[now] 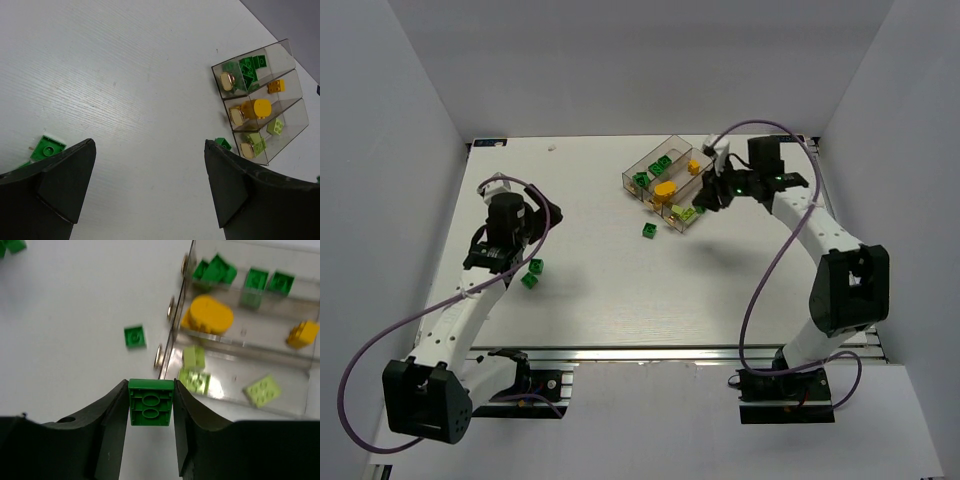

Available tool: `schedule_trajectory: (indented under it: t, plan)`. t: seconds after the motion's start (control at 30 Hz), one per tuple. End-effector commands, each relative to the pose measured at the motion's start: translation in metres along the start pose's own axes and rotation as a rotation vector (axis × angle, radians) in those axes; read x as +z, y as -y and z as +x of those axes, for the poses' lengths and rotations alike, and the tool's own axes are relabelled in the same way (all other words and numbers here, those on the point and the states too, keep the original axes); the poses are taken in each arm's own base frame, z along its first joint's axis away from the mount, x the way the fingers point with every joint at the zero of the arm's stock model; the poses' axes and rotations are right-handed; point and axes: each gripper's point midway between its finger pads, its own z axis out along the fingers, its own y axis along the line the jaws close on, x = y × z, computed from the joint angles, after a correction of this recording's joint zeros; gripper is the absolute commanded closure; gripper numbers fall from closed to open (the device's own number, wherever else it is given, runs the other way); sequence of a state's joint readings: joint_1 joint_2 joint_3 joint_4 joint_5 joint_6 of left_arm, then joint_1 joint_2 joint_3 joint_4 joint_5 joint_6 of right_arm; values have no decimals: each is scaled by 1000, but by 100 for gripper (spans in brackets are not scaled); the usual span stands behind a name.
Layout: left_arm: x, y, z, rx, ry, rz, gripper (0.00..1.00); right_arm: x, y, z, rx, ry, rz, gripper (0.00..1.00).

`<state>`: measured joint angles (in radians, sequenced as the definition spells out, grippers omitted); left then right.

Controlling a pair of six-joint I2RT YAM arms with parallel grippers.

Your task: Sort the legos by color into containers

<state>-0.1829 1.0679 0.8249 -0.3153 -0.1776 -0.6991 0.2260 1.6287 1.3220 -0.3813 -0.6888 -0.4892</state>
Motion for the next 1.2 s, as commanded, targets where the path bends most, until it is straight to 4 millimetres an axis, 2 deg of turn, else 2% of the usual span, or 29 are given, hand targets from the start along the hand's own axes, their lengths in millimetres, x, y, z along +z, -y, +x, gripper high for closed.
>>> schedule_trajectory:
  t: [0.0,0.03,0.07,0.13,0.17,0.33,0.37,0.4,0.43,0.47,0.5,0.53,0.6,0.73,0.8,0.93,1.03,1.1,1.17]
  plan:
    - [-10,-2,-5,-18,23,3,2,36,25,-84,1,262,103,100]
    - [-11,-2,-4,-19,21,3,2,42,34,-100,-3,315,138,100]
    - [-12,-3,-2,-21,17,0,2,57,44,-109,17,328,165,100]
    - [-14,-4,-2,-26,18,1,2,73,51,-123,45,351,172,100]
    - [-16,-6,-2,-25,17,-8,2,87,61,-133,42,367,185,100]
    - [-23,-12,-4,-21,26,-31,2,121,90,-150,43,408,230,100]
    - [-24,-14,-3,-20,24,-38,2,134,95,-143,45,398,239,100]
    - [-25,-15,-1,-20,19,-41,2,134,99,-153,25,424,249,100]
    - [-26,-16,-2,-21,24,-42,2,137,104,-153,19,427,264,100]
    - [-26,-18,0,-22,21,-46,2,147,110,-144,18,413,275,100]
    - [-26,-19,2,-21,17,-50,2,148,113,-148,8,423,287,100]
    - [-27,-20,1,-24,22,-52,2,155,118,-139,15,408,296,100]
    - [-27,-22,3,-23,21,-57,2,159,121,-137,-7,406,299,100]
    - [-26,-25,5,-11,12,-70,2,168,127,-126,-26,393,314,93]
    - [-24,-26,6,-5,6,-75,2,170,128,-124,-36,391,317,87]
    - [-21,-27,9,3,-6,-82,2,176,133,-116,-44,377,332,80]
    - [-20,-28,11,3,-12,-87,2,179,136,-109,-42,363,336,67]
    - [-19,-30,13,3,-17,-93,2,180,136,-107,-42,358,339,63]
    - [-19,-31,14,2,-19,-97,2,182,137,-103,-42,352,341,54]
